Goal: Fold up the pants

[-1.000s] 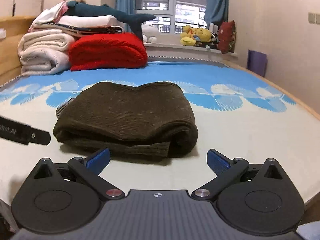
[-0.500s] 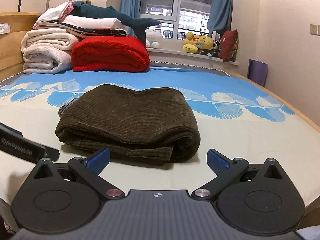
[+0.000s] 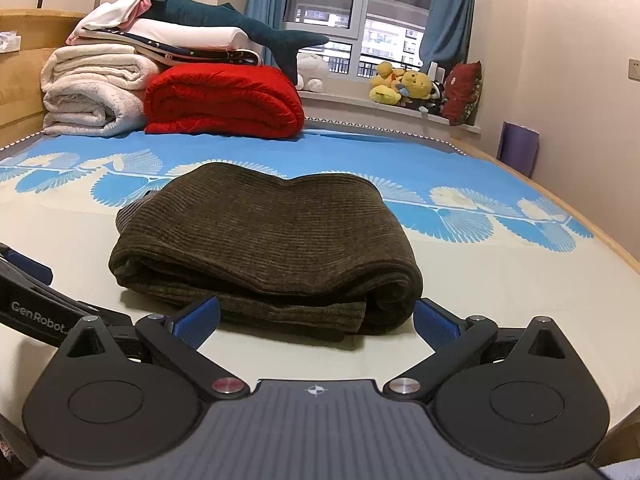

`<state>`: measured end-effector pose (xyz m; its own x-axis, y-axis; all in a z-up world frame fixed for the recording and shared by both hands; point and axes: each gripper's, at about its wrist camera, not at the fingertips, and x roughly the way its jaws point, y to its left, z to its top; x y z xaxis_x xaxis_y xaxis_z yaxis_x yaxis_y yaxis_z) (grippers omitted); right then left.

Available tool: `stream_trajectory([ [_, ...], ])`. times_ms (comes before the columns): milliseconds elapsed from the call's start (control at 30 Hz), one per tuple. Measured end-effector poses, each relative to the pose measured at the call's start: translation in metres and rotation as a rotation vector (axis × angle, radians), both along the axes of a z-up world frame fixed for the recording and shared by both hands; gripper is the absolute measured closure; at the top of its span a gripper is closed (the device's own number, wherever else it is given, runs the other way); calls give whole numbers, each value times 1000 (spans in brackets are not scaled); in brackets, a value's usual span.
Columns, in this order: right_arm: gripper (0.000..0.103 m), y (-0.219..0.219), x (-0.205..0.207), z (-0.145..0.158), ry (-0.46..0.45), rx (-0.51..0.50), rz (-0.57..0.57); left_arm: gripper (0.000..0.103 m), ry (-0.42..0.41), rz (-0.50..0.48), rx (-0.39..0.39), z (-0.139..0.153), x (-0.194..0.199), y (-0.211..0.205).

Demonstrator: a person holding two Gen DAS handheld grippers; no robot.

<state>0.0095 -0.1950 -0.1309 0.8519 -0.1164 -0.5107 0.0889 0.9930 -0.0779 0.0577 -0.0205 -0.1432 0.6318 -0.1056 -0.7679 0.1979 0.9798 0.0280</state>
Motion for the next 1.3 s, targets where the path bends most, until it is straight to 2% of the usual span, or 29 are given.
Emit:
stream_trajectory([
  [1300,1,3,6,-4,8,-32,26,0,-17,28,11,-1,3,4],
])
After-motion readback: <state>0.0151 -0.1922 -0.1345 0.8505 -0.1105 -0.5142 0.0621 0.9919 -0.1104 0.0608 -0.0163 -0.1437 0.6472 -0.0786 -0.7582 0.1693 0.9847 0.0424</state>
